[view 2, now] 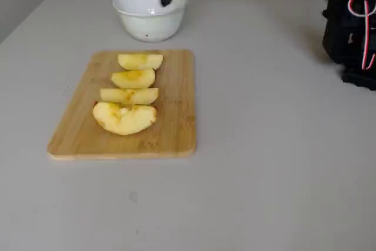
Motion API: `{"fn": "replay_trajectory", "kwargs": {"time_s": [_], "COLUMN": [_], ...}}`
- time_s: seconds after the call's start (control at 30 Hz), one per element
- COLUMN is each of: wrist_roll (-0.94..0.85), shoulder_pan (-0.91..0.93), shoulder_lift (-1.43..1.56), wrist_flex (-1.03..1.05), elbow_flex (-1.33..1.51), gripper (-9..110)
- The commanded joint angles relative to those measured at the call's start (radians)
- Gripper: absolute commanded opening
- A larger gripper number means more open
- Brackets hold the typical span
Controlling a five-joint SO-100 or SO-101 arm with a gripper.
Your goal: Pick up the rightmost apple slice from the cutting board and place it into the bowl
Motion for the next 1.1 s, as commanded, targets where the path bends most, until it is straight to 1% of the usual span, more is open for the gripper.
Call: {"fn": "replay_trajectory", "kwargs": {"time_s": [0.0,0.13,0.3,0.5,0.73,0.87,0.97,1.07], "wrist_roll": [-0.009,-0.008,-0.012,-0.014,0.009,0.020,0.029,0.028], "shoulder_pan": [0.000,0.012,0.035,0.055,0.034,0.023,0.021,0.025], "shoulder_lift": [-0.149,-0.290,-0.408,-0.492,-0.537,-0.569,-0.601,-0.620], "wrist_flex": [-0.009,-0.023,-0.083,-0.124,-0.158,-0.166,-0.166,-0.166], "elbow_flex": [-0.227,-0.316,-0.325,-0.325,-0.327,-0.339,-0.365,-0.383], "gripper": [29,29,29,29,28,24,17,6]}}
